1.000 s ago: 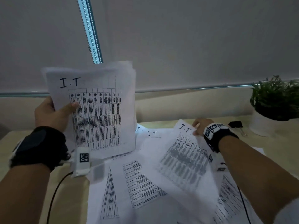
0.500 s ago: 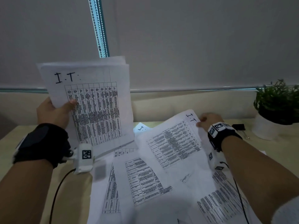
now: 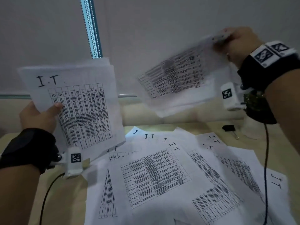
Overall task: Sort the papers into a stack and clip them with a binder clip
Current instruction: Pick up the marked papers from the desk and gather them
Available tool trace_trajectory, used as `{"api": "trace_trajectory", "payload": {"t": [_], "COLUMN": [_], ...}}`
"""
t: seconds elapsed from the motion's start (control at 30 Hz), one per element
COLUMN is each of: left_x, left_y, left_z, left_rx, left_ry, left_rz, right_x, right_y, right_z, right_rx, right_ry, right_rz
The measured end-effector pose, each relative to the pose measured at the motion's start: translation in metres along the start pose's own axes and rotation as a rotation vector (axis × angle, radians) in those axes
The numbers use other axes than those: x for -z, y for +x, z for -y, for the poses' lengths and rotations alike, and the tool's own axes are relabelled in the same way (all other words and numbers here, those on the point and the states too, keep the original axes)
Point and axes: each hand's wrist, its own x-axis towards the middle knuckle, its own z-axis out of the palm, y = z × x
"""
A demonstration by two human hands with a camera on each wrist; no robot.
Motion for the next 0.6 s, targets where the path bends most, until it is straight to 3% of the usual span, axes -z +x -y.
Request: {"api": "trace_trajectory", "payload": {"t": [0.07, 0.13, 0.2, 0.27, 0.33, 0.4, 0.47, 0.6], "left_x": [0.004, 0.007, 0.008, 0.009, 0.015, 0.011, 0.006, 0.000], "left_y": [0.003, 0.029, 0.068, 0.082, 0.054, -0.013, -0.030, -0.031], "left_z": [0.005, 0.030, 0.094, 0.132, 0.080, -0.004, -0.021, -0.025], "left_rx": [0.008, 0.033, 0.165, 0.147, 0.138, 0.119, 0.079, 0.059], "left_ry": [-0.015, -0.022, -0.070, -0.114, -0.040, -0.007, 0.037, -0.021], "left_rz": [-0.001, -0.003, 0.007, 0.065, 0.027, 0.069, 0.040, 0.046], "right_x": [-0.011, -0.033, -0.064, -0.093, -0.121, -0.146, -0.163, -0.173], "right_y": [-0.014, -0.038, -0.067, -0.099, -0.133, -0.165, -0.183, -0.189], "right_z": [0.006, -0.002, -0.023, -0.047, -0.068, -0.080, -0.091, -0.094], "right_rx": [-0.068, -0.186, -0.311, -0.454, -0.505, -0.512, -0.535, -0.371], "right_ry": [-0.087, -0.321, -0.433, -0.424, -0.526, -0.653, -0.633, -0.788], "right_rz": [0.098, 0.232, 0.344, 0.470, 0.637, 0.734, 0.772, 0.869]}}
